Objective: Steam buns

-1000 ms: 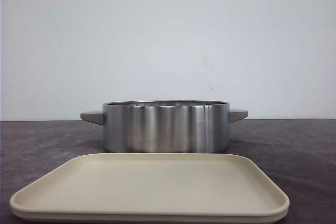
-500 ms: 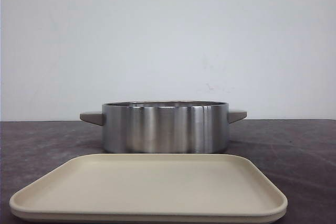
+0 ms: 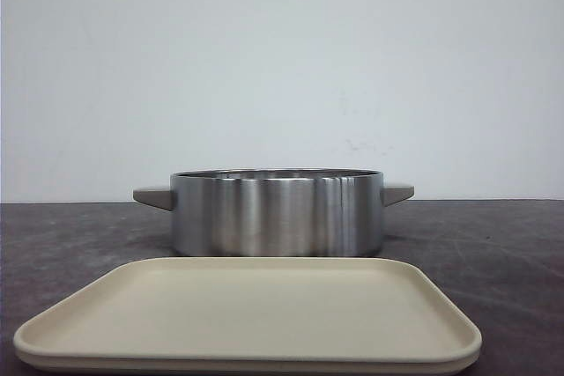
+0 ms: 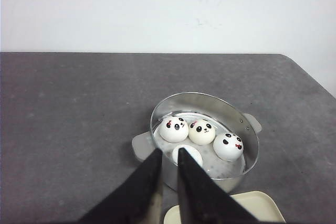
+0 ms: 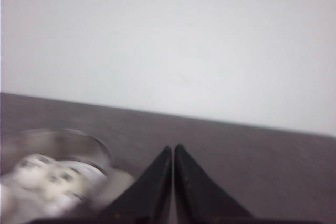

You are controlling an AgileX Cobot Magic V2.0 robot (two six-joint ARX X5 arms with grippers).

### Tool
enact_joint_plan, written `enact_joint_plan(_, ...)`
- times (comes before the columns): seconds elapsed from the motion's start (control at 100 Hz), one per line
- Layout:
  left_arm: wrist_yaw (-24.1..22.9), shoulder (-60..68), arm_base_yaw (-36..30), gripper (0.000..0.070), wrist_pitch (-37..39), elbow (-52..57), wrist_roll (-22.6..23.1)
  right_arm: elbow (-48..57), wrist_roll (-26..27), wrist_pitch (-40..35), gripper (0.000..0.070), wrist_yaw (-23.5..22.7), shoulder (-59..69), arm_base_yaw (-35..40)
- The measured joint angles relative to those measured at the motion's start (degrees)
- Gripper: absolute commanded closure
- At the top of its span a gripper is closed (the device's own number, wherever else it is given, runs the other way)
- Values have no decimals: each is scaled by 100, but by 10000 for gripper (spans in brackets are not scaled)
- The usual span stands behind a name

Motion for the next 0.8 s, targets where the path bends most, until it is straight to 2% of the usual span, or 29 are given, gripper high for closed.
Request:
enact_joint_plan(0.18,0,0,-4,683,0,0,0,-815,-26,-90,700,-103,-1130,-933)
enact_joint_plan(0.3,0,-2,-4,683,0,0,0,-977,-28,-739,700,-120,-1556,-1207)
enact_joint_plan(0.5,2,-2,-4,683,0,0,2,-1025,37,-1873,700,-127,-1923,-1281)
enact_joint_plan(0.68,0,-2,-4,683,0,0,0,-1279,37,-2000,700,-177,-2256,-1281)
enact_joint_plan(0.8,0,-2,-4,683,0,0,2,-1443,37,-2028,699,-514,-2253,-1281)
